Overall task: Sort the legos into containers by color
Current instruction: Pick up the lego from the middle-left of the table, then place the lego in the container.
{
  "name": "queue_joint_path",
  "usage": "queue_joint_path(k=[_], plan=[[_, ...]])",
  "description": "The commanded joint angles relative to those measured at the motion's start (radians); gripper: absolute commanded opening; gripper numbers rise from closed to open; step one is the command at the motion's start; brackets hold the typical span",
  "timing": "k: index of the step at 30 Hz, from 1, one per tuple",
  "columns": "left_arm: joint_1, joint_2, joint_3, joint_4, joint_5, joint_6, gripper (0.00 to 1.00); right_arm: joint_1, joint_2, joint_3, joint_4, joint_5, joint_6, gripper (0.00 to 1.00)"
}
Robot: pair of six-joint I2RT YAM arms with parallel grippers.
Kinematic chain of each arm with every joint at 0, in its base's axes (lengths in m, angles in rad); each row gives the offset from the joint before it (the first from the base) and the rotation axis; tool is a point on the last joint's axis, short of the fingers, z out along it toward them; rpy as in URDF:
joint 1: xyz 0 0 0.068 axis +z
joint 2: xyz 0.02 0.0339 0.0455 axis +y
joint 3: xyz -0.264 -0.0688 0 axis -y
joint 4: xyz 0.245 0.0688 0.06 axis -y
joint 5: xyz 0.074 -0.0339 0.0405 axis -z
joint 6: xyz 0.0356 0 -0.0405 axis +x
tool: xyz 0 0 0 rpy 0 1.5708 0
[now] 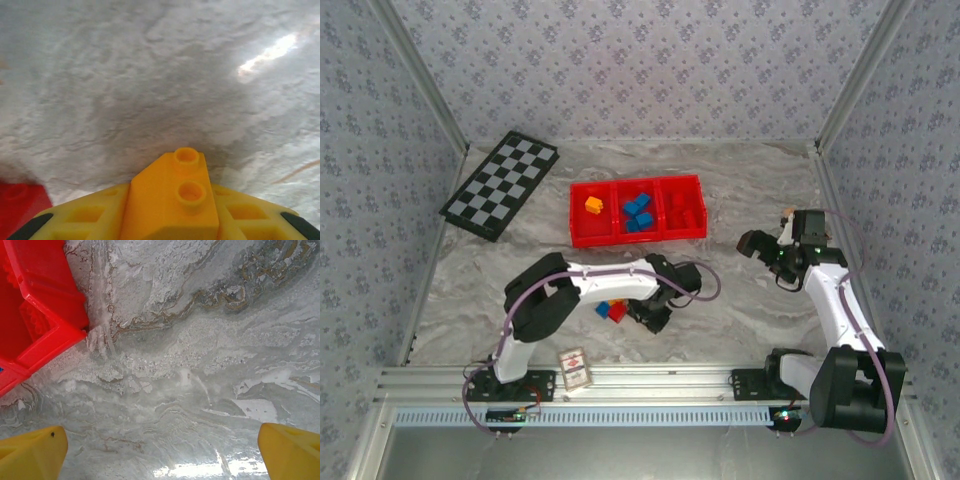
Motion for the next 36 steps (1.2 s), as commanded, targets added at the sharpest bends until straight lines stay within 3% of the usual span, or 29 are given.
queue_joint_path(k=[1,10,19,30,36], plan=[[0.068,-0.086,0.056,-0.085,-0.088,0.034,0.39,0.008,0.007,0.037,-0.014,-0.013,0.013,1.0],[0.355,-0.223,0.23,-0.16,-0.21,0.181,0.39,0.014,0.011,0.047,-0.015,-0.007,0.012,1.0],[0.631,-0.101,0.435,-0.131,-0.164,0.213,0.39,0.01,0.009,0.041,-0.03,-0.002,-0.009,1.0],[0.685,0.097,0.521,-0.098,-0.133,0.192,0.41,-0.015,-0.005,0.024,-0.053,-0.011,-0.025,1.0],[0.7,0.122,0.521,-0.07,-0.114,0.184,0.48,-0.02,-0.005,0.023,-0.051,-0.01,-0.029,1.0]])
